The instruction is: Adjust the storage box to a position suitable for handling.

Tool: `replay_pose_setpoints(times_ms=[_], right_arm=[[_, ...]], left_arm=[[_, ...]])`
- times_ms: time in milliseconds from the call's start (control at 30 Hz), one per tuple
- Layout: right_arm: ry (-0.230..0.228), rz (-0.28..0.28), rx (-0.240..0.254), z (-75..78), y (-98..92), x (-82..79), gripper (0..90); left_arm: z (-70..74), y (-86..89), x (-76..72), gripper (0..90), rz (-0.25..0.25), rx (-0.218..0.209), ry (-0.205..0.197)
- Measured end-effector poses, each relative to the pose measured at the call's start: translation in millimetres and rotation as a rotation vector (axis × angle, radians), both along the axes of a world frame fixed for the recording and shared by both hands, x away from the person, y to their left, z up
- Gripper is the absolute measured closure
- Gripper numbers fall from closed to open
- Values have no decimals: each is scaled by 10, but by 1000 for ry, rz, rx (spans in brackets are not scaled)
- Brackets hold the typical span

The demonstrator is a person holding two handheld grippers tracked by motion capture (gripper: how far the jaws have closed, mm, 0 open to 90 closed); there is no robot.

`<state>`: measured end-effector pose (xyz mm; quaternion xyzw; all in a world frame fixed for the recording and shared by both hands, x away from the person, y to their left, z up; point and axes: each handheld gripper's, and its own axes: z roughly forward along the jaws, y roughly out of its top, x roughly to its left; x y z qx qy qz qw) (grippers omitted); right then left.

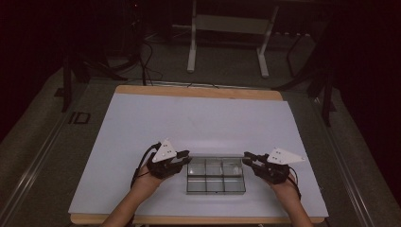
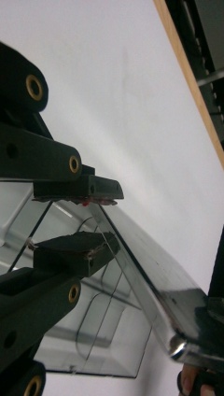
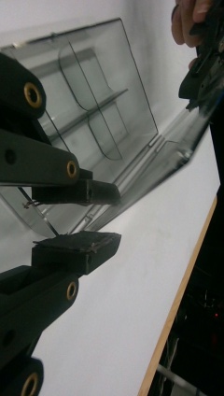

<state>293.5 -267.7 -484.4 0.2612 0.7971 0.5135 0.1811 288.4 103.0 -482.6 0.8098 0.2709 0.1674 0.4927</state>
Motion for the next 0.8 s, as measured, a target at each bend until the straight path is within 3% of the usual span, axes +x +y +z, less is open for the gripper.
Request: replay_pose_setpoints(times_ms=[333,800], right_arm=[[-10,-48,10,-20,50,86,757],[-3,-90,3,-108,118,205,763]], left_arm=[[-16,-40,80,742,44,-14,-13],[-55,-71,183,760,83,-59,2]])
